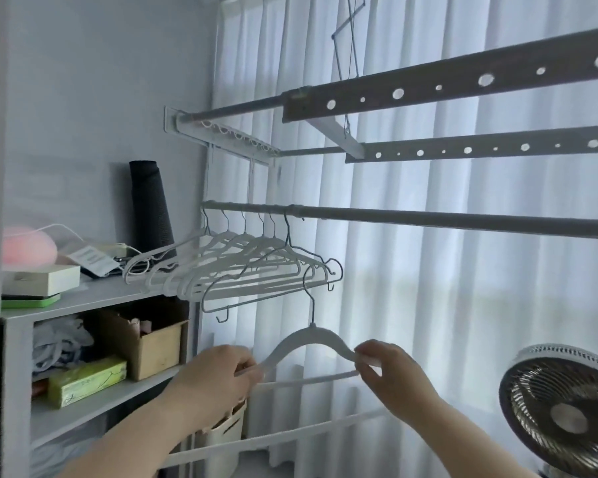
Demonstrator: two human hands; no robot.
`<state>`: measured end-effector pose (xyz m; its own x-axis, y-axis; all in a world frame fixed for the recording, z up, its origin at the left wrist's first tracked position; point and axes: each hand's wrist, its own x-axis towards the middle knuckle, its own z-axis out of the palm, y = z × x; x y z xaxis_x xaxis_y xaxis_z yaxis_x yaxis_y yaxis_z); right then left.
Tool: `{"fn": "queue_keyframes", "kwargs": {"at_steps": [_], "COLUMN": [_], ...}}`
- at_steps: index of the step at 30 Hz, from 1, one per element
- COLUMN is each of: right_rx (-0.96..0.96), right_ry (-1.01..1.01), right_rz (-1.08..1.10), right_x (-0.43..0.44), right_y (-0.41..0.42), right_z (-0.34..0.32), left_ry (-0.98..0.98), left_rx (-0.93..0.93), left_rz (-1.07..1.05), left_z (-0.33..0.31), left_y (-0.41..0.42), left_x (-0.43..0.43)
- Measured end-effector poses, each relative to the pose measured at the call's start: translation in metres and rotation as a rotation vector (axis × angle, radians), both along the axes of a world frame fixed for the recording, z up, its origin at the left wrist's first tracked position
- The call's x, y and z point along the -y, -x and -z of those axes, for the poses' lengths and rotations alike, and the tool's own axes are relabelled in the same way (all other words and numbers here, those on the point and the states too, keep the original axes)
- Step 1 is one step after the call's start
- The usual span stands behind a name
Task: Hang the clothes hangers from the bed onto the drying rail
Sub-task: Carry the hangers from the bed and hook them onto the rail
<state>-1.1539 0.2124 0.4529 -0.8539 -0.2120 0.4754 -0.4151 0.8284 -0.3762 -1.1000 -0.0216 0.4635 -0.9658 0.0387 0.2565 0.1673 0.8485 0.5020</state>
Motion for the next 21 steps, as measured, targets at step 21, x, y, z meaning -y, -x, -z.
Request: {"fn": "queue_keyframes", "kwargs": {"at_steps": [21], "right_rx": [-0.525], "right_ry": [-0.491], "right_rz": [0.409], "right_x": [-0.045], "right_y": [0.145], "right_z": [-0.145], "left_ry": [-0.007], "left_rx": [-0.208], "left_rz": [-0.281], "left_z": [-0.118], "left_y": [0.182], "left_x": [-0.027]}}
